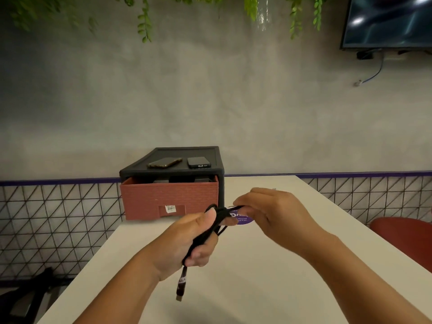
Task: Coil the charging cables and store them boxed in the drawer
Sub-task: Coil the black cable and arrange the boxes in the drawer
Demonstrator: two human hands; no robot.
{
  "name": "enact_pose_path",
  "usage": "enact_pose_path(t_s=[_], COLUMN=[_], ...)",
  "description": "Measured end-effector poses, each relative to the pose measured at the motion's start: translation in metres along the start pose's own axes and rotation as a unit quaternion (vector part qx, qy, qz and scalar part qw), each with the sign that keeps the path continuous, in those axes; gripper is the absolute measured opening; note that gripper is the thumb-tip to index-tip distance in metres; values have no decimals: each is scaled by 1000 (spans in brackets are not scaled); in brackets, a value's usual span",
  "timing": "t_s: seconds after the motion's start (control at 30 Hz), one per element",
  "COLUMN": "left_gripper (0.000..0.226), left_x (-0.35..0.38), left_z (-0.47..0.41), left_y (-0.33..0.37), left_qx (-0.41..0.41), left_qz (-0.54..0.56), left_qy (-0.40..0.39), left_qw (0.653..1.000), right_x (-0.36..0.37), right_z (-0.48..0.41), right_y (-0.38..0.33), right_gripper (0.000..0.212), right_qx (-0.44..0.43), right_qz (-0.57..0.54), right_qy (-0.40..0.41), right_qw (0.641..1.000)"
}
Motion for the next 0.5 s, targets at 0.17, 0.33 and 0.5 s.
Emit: enact_pose_path(t_s=[0.17, 0.33, 0.5], left_gripper=[47, 44, 40], left_x=[7, 18, 19], left_z=[5, 1, -1], left_y=[7, 6, 8], left_qx=[12, 13, 31], left_qz=[26, 59, 100], left_qy=[-22, -61, -94], left_qw=[999, 996, 990], right_x=[-2, -1, 30], right_z=[-5, -9, -4], right_y=[17, 19, 1], right_gripper=[22, 15, 21], right_qx=[-26, 126, 324], right_qz=[110, 33, -463], right_qy=[94, 154, -34], right_qw=[989, 979, 824])
Point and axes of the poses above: each hand's wrist, its own z-axis away from the middle knuckle, its own x-axis out of the palm, y = z × x, the point moved 5 cm from there along -z, towards the middle knuckle, and after that the axes turned 4 degrees about z, right-handed, at the moved point
